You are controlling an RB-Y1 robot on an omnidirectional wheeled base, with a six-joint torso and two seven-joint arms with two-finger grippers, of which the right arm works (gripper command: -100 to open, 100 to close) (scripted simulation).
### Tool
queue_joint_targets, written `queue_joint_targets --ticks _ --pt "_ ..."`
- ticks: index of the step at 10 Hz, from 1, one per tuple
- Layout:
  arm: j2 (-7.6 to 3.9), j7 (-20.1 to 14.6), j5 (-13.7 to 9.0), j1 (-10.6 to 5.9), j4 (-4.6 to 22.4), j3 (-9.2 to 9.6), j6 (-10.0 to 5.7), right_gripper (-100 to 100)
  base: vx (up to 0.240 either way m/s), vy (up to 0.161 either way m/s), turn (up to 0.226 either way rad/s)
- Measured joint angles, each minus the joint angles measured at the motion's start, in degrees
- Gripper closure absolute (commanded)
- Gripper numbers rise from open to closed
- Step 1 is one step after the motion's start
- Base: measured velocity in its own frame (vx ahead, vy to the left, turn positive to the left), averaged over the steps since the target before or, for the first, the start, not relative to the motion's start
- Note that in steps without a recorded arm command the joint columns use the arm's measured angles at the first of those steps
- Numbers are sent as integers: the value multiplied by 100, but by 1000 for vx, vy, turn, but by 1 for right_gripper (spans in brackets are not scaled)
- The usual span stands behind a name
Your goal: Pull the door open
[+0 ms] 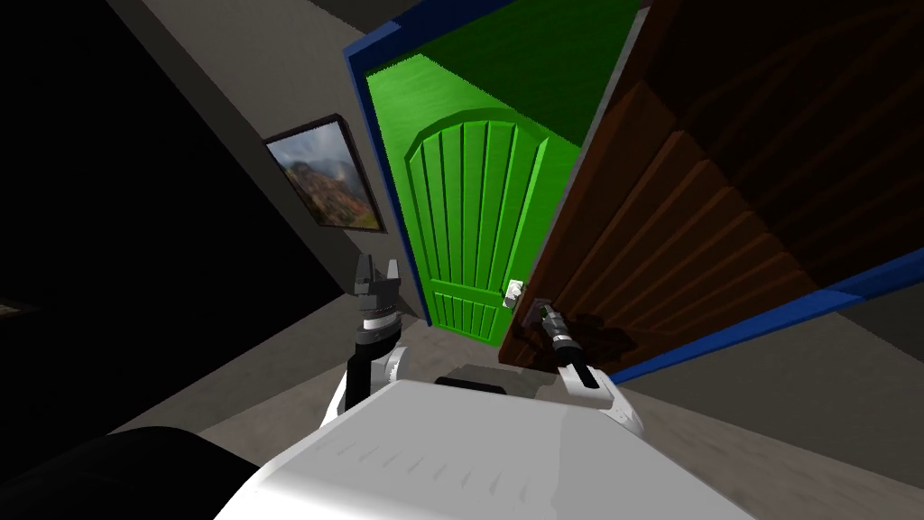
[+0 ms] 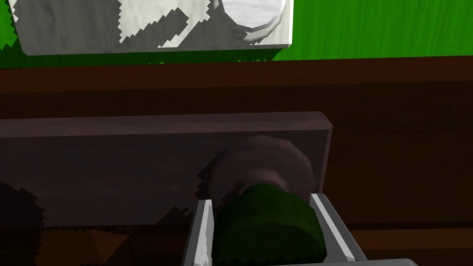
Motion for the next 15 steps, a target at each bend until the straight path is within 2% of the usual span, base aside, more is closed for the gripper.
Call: queue_joint_targets --ticks 1,3,7,9,10,15 --pt "6 2 14 9 31 7 -36 100 -184 -34 48" --pt "-88 -92 26 103 11 72 -54 100 -223 -81 98" --pt "-400 -455 83 298 -100 360 -225 100 -229 -123 206" --pt "-537 -639 128 337 -197 545 -297 100 -115 -89 134" --pt "-535 -659 135 339 -207 576 -301 100 -141 -60 146" --pt "-846 -991 220 598 -310 663 -702 100 -204 -93 120"
